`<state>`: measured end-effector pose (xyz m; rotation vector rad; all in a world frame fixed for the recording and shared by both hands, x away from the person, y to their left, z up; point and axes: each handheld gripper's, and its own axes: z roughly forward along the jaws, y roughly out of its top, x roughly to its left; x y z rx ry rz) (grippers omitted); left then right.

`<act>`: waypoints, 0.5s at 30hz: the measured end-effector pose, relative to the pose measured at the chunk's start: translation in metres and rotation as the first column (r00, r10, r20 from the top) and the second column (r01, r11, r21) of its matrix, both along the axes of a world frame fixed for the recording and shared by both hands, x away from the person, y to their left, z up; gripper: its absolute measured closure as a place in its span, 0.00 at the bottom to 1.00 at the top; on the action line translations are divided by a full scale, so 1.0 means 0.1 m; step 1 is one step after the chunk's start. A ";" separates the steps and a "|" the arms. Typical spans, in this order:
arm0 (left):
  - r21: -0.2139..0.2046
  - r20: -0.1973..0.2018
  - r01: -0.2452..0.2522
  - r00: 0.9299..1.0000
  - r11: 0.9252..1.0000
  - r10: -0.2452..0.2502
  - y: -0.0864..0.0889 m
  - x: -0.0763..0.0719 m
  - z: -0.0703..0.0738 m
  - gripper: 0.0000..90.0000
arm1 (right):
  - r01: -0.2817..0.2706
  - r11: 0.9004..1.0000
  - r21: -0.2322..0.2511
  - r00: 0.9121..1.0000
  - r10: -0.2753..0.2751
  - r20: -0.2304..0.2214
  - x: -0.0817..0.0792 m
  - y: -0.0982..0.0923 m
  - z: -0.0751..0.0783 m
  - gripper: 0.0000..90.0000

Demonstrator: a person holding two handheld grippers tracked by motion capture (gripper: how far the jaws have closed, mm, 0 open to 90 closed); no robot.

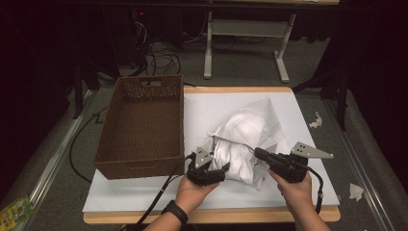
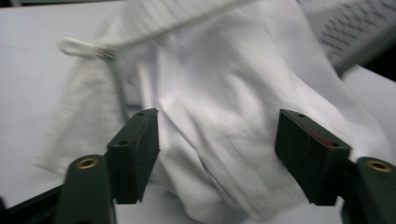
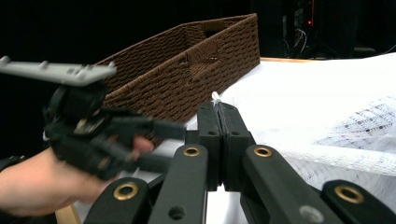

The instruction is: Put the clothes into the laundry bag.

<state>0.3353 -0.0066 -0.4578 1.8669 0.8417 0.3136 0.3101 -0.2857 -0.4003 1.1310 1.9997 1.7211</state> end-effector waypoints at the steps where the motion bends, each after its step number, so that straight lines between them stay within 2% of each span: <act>1: 0.004 -0.005 0.007 1.000 1.000 -0.007 -0.02 -0.02 -0.02 0.31 | 0.002 1.000 0.000 1.000 -0.002 -0.002 0.00 0.00 0.00 1.00; 3: 0.003 -0.039 0.016 0.999 1.000 -0.016 -0.07 -0.01 -0.08 0.30 | 0.002 1.000 0.001 1.000 -0.002 -0.003 0.00 0.01 -0.01 1.00; 5: 0.022 -0.055 0.020 0.998 1.000 -0.019 -0.11 0.00 -0.12 0.30 | 0.001 1.000 -0.004 1.000 -0.001 -0.004 0.00 0.03 -0.01 1.00; 7: 0.039 -0.092 0.027 0.995 0.999 -0.023 -0.17 0.04 -0.17 0.32 | -0.002 1.000 -0.006 1.000 0.002 -0.004 0.00 0.04 -0.01 1.00; 8: 0.040 -0.099 0.026 0.995 0.999 -0.022 -0.19 0.06 -0.17 0.35 | -0.001 1.000 -0.006 1.000 0.001 -0.004 0.00 0.04 -0.01 1.00; 11: 0.058 -0.099 0.030 0.995 0.998 -0.024 -0.27 0.08 -0.20 0.50 | -0.006 1.000 -0.004 1.000 0.006 -0.005 0.02 0.07 -0.02 1.00; 13: 0.071 -0.113 0.042 0.993 0.997 -0.033 -0.29 0.10 -0.20 0.70 | -0.010 1.000 -0.007 1.000 0.010 -0.010 0.02 0.09 -0.02 1.00; 15: 0.068 -0.113 0.038 0.993 0.997 -0.030 -0.30 0.10 -0.18 0.83 | -0.019 1.000 -0.011 1.000 0.019 -0.012 0.02 0.12 -0.01 1.00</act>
